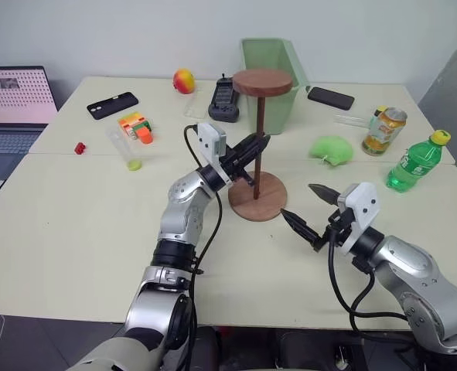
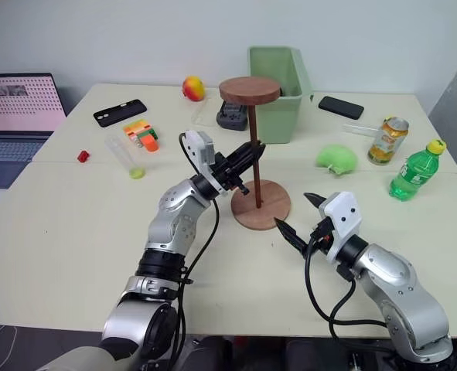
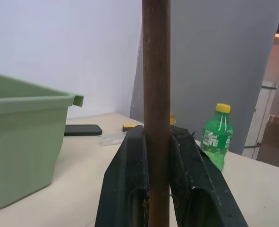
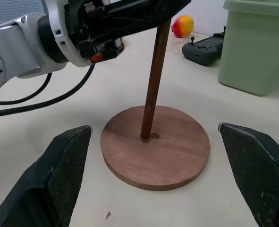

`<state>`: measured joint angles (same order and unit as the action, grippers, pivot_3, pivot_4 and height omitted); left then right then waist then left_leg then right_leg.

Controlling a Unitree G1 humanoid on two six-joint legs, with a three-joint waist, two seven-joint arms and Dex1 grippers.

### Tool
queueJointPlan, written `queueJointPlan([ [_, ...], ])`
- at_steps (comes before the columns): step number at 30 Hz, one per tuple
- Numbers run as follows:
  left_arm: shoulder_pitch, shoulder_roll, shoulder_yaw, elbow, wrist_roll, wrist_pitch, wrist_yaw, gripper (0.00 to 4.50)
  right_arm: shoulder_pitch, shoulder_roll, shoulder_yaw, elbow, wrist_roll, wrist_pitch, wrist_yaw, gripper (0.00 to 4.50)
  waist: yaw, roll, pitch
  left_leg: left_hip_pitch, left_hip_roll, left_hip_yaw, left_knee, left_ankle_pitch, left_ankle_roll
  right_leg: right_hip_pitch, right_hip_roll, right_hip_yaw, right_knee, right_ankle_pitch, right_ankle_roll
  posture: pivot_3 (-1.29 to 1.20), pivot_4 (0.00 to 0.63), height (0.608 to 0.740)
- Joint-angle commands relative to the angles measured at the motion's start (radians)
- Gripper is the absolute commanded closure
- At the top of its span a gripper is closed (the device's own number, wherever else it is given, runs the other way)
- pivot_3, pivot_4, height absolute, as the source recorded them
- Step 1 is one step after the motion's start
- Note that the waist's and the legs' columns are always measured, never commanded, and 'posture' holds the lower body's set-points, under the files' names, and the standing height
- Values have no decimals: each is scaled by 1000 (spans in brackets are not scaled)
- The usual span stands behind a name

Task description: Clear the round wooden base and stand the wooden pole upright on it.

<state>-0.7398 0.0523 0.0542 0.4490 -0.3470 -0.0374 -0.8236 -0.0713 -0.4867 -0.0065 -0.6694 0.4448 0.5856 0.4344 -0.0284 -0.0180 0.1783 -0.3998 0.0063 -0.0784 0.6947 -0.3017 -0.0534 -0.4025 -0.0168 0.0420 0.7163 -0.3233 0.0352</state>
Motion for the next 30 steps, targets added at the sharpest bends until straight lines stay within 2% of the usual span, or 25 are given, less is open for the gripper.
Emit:
queueJointPlan([
  [1, -53, -5, 2, 78, 22, -106, -1, 4238, -29, 9, -9, -14, 9, -4, -4, 0, 0, 0, 0, 0, -1, 0, 0, 0, 0, 0, 0, 0, 0, 0, 0, 0, 150, 740],
  [11, -125, -18, 22, 239, 26, -204, 14, 4238, -48, 22, -18, -12, 11, 12, -16, 0, 0, 0, 0, 0, -7, -2, 0, -1, 2, 0, -1, 0, 0, 0, 0, 0, 150, 740],
  [30, -72, -30, 5, 168, 17, -125, -2, 4238, -72, 31, -24, -7, 17, 35, -35, 0, 0, 0, 0, 0, -7, -3, 0, -1, 2, 0, -2, -1, 0, 0, 0, 0, 150, 740],
])
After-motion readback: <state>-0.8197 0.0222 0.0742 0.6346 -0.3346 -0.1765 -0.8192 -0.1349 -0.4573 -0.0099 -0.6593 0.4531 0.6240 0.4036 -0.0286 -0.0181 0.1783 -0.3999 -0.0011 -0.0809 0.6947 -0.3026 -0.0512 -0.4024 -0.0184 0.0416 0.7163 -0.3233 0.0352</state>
